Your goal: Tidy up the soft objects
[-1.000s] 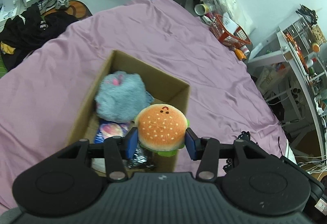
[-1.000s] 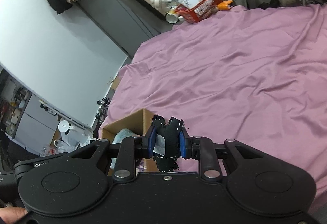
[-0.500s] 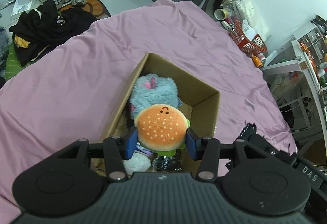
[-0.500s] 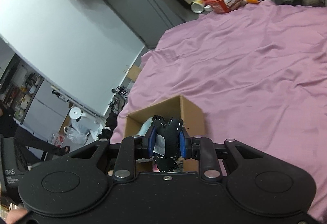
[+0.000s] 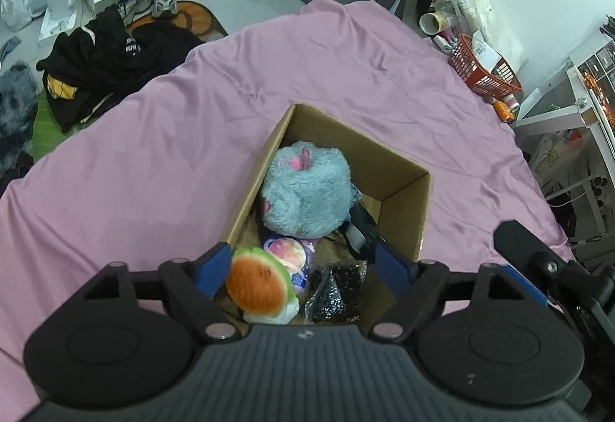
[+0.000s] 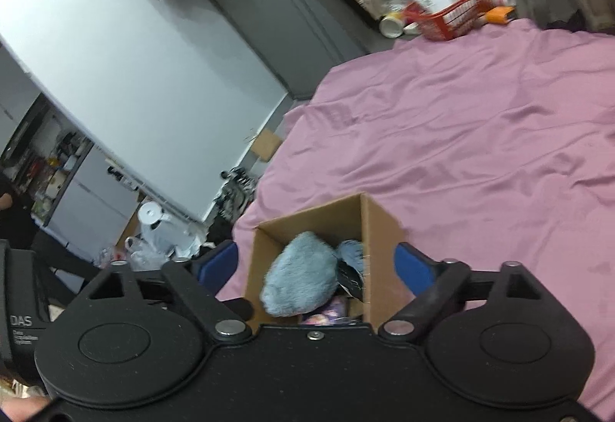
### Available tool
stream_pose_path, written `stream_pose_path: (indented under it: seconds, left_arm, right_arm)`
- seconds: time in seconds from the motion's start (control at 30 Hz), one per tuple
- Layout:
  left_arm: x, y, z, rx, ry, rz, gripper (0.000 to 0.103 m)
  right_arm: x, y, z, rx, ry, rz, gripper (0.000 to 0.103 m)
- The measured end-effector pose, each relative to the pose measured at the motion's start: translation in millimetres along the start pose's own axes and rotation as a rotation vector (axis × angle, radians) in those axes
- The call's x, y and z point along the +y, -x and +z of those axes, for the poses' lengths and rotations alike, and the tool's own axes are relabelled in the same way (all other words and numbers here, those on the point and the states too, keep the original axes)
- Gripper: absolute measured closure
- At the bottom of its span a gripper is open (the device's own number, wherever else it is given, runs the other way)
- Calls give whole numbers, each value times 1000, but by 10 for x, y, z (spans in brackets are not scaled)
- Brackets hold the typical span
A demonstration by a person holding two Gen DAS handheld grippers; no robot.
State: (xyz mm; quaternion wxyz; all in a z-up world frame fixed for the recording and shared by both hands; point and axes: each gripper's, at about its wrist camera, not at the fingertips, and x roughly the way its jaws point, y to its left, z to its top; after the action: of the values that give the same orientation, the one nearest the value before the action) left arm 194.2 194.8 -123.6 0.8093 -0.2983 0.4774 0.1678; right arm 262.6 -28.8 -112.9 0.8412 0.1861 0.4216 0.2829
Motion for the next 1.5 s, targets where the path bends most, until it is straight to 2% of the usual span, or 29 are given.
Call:
stream_pose_path:
  seconds: [0.1,0.53,0.97,1.2,1.5]
  left_arm:
    - [-66,15,-4,17,-11,-10,20]
    - [-346,111,-92,0,-45,-29,20]
    - [-586,104,-165,-15,-62,-29,20]
    - [-771,95,-191,-29,-104,-52,20]
    - [-920,56,-266,-44,-169,-57,20]
  right_arm:
    - [-122,91,24,-17,-23,-39,5]
    - [-550,429,142,-89,-79,-83,1]
    - [-789,585,181,-85,-89,-92,0]
    - [-955,661,213,-100,-88,-112,0]
    - [-1226,649,146,-60,-113,-137,0]
